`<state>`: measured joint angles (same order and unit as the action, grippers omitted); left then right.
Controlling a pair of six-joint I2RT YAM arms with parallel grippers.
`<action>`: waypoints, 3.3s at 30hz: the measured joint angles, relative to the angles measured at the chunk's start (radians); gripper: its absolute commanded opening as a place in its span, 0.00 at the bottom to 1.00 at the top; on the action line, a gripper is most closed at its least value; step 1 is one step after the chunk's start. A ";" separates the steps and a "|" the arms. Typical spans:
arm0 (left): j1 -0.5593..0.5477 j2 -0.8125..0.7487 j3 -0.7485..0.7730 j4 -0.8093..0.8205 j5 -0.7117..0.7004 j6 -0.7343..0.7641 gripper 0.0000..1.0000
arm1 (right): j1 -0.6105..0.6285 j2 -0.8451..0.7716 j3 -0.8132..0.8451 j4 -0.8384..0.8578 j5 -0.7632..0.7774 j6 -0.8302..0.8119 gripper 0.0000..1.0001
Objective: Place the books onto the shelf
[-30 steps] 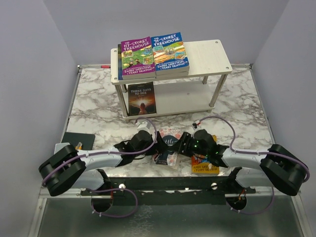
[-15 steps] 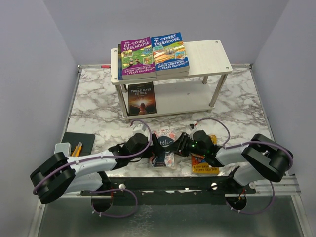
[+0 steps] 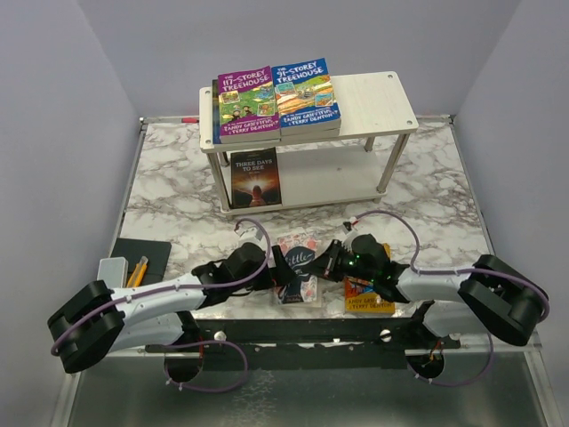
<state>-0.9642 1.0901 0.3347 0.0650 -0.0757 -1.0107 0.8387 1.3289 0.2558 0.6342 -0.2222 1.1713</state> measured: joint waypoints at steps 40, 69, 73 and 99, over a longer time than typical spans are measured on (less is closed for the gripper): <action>0.023 -0.671 -0.286 0.254 0.192 -0.370 0.36 | 0.000 -0.325 0.044 -0.007 -0.109 0.117 0.00; 0.024 -0.650 -0.144 0.110 0.215 -0.280 0.00 | 0.000 -0.630 0.119 -0.463 -0.019 -0.048 0.52; 0.024 -0.655 -0.125 0.071 0.212 -0.264 0.00 | 0.000 -0.716 0.119 -0.551 0.032 -0.058 0.62; 0.025 -0.601 -0.019 0.104 0.183 -0.264 0.00 | 0.008 -0.536 -0.084 -0.016 -0.117 0.064 0.72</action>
<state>-0.9390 0.4892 0.3157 0.1688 0.1078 -1.2747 0.8463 0.7929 0.1722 0.6186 -0.3389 1.2354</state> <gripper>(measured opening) 0.286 0.734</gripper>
